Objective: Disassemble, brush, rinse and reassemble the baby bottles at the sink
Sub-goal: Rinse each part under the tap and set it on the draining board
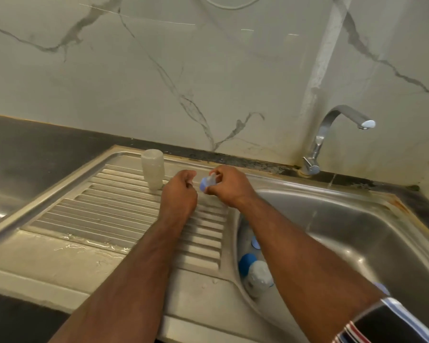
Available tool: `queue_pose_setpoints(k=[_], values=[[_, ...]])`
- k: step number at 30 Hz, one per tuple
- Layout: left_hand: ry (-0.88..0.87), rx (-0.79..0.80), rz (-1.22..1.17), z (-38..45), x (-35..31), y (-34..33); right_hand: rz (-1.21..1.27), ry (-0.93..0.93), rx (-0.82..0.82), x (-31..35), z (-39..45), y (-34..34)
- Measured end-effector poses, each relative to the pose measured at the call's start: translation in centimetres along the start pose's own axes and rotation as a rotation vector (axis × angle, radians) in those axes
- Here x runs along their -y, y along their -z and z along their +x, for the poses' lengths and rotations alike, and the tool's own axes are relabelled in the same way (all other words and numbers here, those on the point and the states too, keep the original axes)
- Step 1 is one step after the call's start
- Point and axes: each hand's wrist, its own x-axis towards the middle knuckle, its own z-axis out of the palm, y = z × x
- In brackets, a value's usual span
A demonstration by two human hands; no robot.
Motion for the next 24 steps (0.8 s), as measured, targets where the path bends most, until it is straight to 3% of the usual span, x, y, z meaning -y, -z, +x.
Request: queue_pose_setpoints(k=[6,14,20,24], values=[[0.106,-0.099,-0.058,0.9,0.6,0.9,-0.047,-0.032,0.048,2.7,3.1,-5.0],[0.137,-0.156,-0.051,0.7,0.5,1.2,-0.079,-0.056,0.086,3.2,4.1,-6.1],[-0.033,-0.178,0.032,0.2,0.3,0.5,-0.019,-0.066,0.005,1.6,2.4,-3.0],[-0.219,0.054,0.106,-2.2,-1.2,-2.1,-0.026,-0.131,-0.082,-1.1,0.6,0.8]])
